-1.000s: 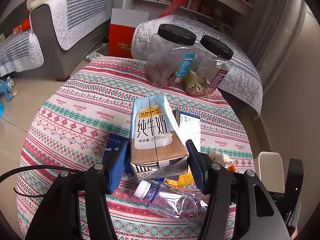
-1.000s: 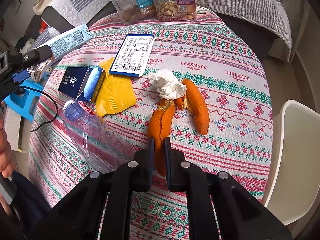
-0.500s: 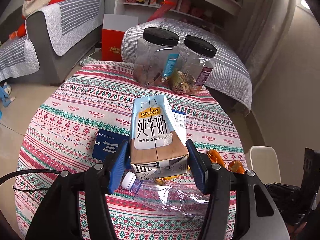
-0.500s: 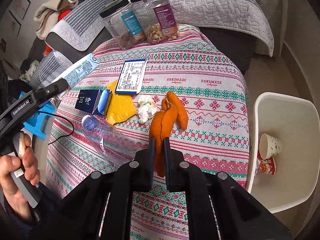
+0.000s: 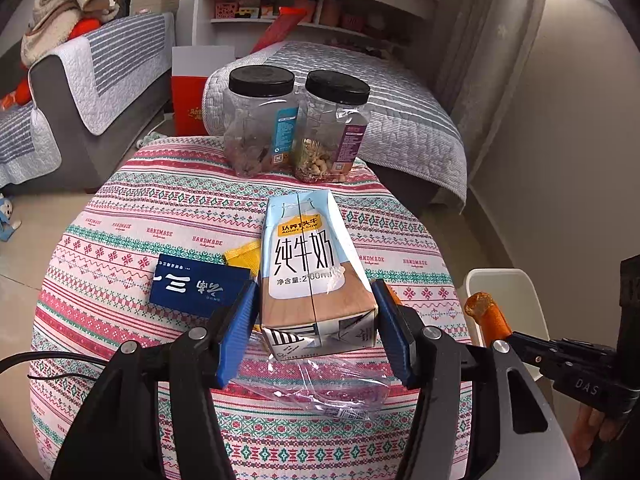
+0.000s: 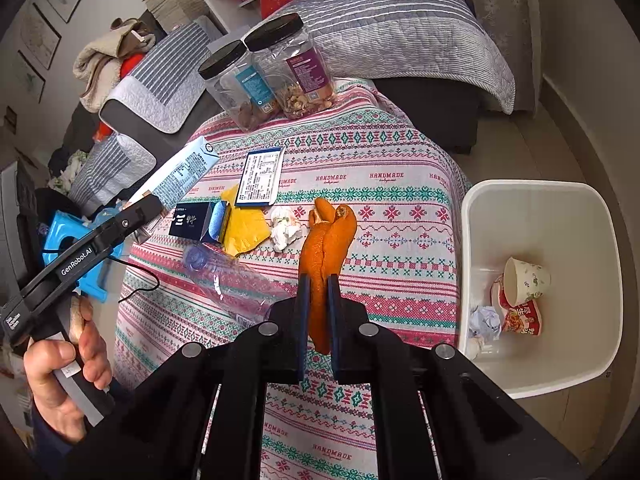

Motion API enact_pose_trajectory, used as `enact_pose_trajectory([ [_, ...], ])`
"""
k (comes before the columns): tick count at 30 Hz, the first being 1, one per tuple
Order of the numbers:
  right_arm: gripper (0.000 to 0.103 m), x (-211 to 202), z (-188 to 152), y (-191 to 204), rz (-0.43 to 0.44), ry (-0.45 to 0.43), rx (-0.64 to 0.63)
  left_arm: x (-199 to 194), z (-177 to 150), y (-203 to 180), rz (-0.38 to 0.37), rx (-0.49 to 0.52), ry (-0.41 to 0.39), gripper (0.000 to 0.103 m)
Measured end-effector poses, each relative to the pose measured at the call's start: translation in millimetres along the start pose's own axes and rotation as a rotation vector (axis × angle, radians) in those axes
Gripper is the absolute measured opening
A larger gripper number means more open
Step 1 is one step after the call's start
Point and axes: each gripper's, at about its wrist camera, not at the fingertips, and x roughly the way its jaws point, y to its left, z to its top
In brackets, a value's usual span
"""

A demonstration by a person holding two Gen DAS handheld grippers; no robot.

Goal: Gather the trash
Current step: 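Carry peels and milk carton to the white bin and release both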

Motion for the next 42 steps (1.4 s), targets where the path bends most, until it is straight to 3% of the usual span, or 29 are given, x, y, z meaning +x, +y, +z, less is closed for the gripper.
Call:
enact_pose_trajectory([
  [16,0.008,-46.7,8.8,-57.8,0.023,-0.100,0.144,13.1,-30.6,-118.3,-0.161,0.093,0.063,0.057],
  [24,0.008,-67.3,10.3,-113.2,0.003,-0.165,0.308,42.7,-55.3,-178.8,-0.264,0.102,0.109,0.057],
  [28,0.008,-69.6,8.2,-138.5,-0.034,-0.170,0.381,63.0,-65.1,-202.7,-0.313,0.086,0.152,0.057],
  [34,0.008,-65.2,7.9,-147.1,-0.097,-0.159,0.394,86.6,-70.7,-227.2,-0.368,0.103,0.200,0.058],
  [37,0.013,-61.5,8.0,-150.7,-0.114,-0.143,0.405,92.8,-74.2,-228.6,-0.391,0.093,0.222,0.059],
  [40,0.027,-60.1,7.0,-153.8,-0.120,-0.140,0.420,90.1,-75.3,-222.8,-0.414,0.092,0.223,0.064],
  [42,0.029,-60.5,6.8,-154.0,-0.124,-0.143,0.421,86.2,-75.7,-217.1,-0.401,0.100,0.219,0.065],
])
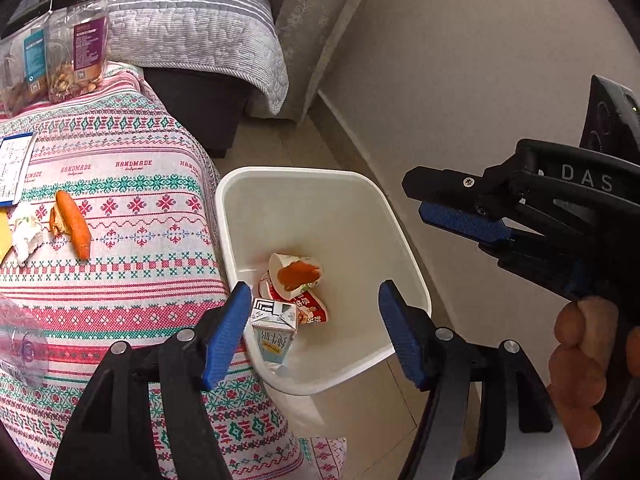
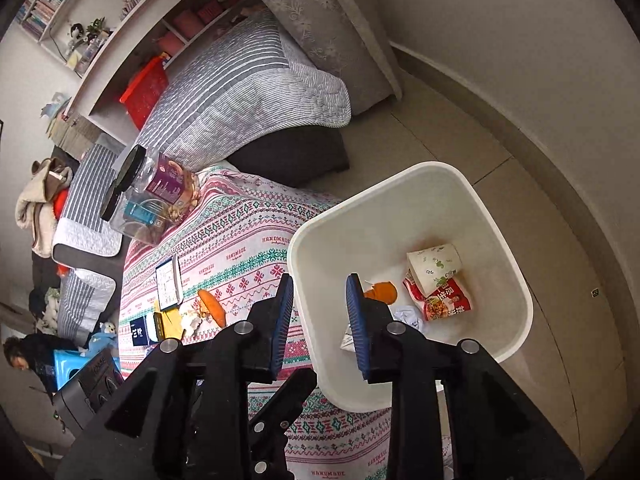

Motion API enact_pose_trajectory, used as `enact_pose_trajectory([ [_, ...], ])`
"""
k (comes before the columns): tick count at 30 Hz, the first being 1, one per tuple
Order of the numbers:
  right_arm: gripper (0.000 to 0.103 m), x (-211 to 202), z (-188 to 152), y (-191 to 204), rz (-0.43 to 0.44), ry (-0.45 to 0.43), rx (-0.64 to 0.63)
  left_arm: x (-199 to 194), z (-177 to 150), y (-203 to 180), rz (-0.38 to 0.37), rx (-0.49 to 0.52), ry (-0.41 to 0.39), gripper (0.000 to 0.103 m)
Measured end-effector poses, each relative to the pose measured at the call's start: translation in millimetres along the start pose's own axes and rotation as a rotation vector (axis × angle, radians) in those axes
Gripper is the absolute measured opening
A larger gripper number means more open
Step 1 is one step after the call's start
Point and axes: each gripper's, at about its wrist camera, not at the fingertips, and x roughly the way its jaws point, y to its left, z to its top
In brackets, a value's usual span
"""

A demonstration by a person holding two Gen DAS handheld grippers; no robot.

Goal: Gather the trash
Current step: 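Carry peels and milk carton to the white bin and release both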

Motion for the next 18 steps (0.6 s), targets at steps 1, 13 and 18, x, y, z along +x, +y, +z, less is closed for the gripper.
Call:
enact_pose_trajectory([
  [1,0.030,-0.2,-0.1,-0.2,0.000,-0.002,0.001,-3.9,-0.1,3.5,0.004,-0.003,0.000,0.065],
  [13,0.039,2.4,-5.3,12.5,-0.033,-0.009,-0.044,-71.6,0.5,54.1,0.122,-0.086,-0.047,0.066],
  [18,0.044,6.5,-10.0,27.9,-0.037,-0.005,-0.084,-118.0,-1.6,106.9,0.212,-0.217,-0.070,0.070],
])
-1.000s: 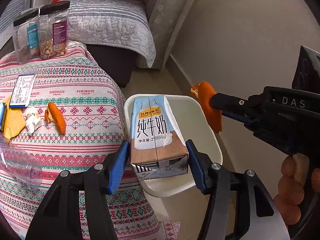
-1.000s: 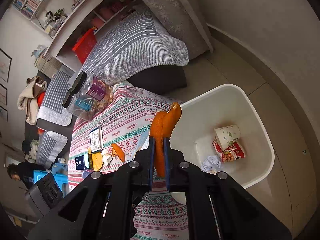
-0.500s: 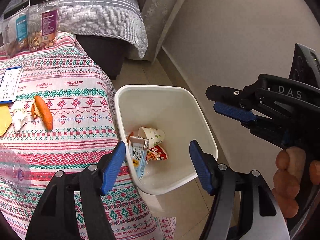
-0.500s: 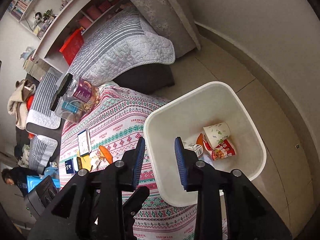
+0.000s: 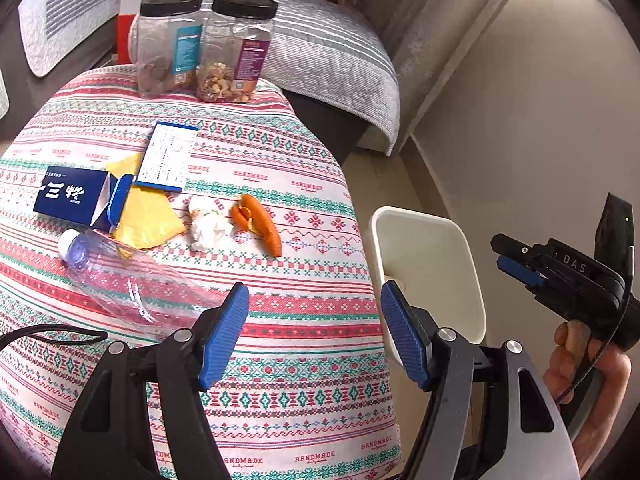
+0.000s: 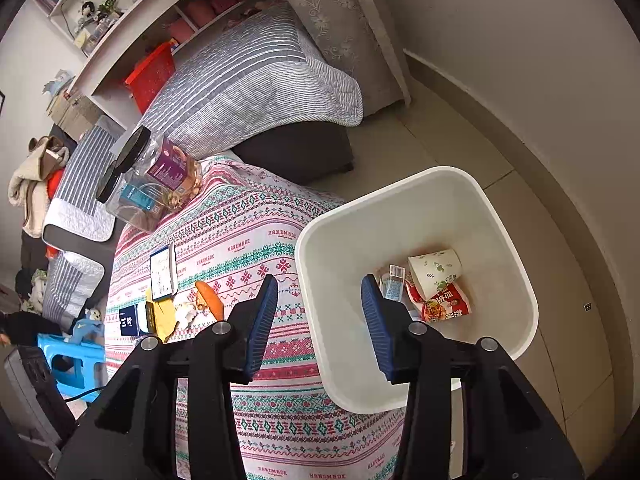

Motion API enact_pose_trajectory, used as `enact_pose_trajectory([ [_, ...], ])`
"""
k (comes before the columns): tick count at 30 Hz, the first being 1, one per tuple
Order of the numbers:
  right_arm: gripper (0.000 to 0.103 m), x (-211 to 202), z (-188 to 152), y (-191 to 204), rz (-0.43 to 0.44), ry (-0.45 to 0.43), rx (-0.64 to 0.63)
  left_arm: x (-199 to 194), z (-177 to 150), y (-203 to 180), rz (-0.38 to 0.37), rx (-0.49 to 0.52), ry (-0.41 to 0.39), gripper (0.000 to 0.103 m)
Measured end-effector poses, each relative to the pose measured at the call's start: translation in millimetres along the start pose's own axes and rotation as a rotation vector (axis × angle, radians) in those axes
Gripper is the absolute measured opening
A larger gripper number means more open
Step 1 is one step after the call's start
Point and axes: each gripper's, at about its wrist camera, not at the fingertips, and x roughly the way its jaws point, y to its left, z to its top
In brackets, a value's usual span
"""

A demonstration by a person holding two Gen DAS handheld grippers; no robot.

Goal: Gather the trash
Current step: 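Carry peels and milk carton to the white bin and release both, then grasp the clear plastic water bottle with the left tool and lift it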

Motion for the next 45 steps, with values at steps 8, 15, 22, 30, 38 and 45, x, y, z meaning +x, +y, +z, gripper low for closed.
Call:
enact_pose_trajectory([
  [8,0.061,0.1,-17.8,48.4,0.025,0.001,-0.177,-68.5,-7.2,140.4,0.135,-0.421,-0.106,0.077],
  [15,0.074,13.5,-36.9,94.0,0.049,0.027,-0.321,-24.6,-24.8,169.8,0.044,-0.544,0.004,0.080],
  [22,0.076,28.5,-46.7,114.8,0.036,0.054,-0.377,13.2,-19.3,145.4,0.019,-0.508,0.011,0.085],
  [30,0.077,40.7,-49.1,123.4,0.028,0.071,-0.397,36.6,-3.6,136.0,0.069,-0.488,-0.019,0.091],
  [38,0.077,58.8,-47.3,132.8,0.029,0.101,-0.403,65.4,8.5,139.8,0.104,-0.500,0.005,0.091],
  [45,0.076,88.6,-41.6,139.3,0.042,0.161,-0.390,68.2,7.3,143.7,0.110,-0.463,0.004,0.070],
])
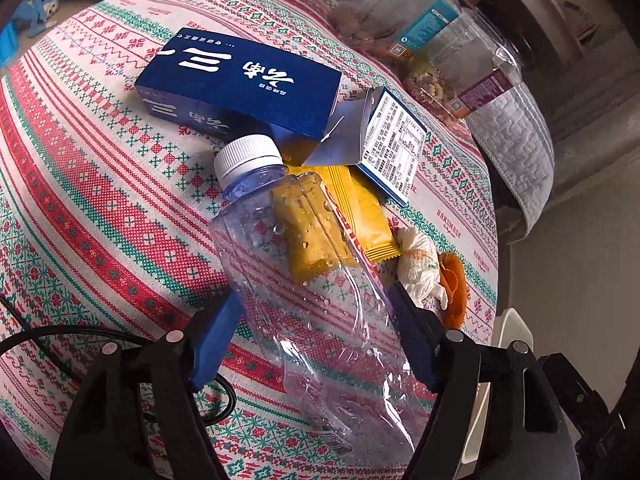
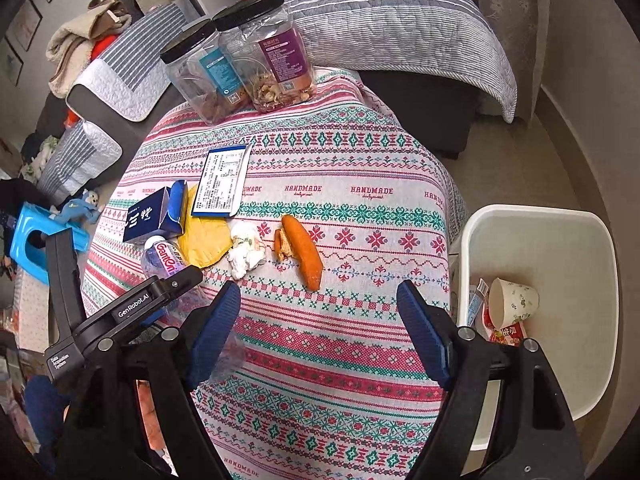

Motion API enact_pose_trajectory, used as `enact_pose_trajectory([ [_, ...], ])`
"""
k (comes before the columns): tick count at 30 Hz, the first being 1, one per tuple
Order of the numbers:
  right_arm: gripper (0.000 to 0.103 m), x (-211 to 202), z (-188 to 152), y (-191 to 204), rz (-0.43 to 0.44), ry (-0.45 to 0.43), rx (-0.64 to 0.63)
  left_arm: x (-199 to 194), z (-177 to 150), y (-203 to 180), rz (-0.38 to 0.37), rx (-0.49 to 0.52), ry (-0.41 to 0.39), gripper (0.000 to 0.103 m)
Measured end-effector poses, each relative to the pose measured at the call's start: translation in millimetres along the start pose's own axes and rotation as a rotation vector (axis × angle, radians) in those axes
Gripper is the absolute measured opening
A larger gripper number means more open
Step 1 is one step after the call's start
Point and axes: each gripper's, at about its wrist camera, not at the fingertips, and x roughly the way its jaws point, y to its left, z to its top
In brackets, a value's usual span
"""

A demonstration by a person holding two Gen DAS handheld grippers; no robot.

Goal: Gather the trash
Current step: 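Grasp the clear plastic water bottle with the left tool and lift it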

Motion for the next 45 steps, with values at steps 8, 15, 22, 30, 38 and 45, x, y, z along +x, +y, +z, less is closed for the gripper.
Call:
enact_pose_trajectory([
  [8,0.054,51.1,2.9,17.7,-0.039,0.092,-0.056,-34.6,3.2,16.6,-0.082,-0.018,-0.025,0.068],
  [15,0.016,78.6,-0.9,28.2,-0.115,0.126,-0.079,-92.0,4.8,-4.6,-0.071,0.181,-0.212,0.068],
  [22,0.010,63.0,-1.1,35.6,-0.102,0.092,-0.087,-143.0,15.0,-2.2,-0.071,0.252,-0.285,0.068],
  [30,0.008,29.5,-6.9,32.5,-0.041,0.041,-0.030,-170.3,5.1,-23.2,-0.059,0.423,-0.282,0.068],
  [38,0.008,-20.9,-13.2,1.0,0.021,-0.040,0.063,-178.2,-16.1,-67.5,-0.098,0.597,-0.264,0.068],
  [45,0.008,-60.6,-19.1,-36.9,0.022,-0.115,0.150,-136.7,-46.3,-110.4,-0.149,0.661,-0.184,0.068],
])
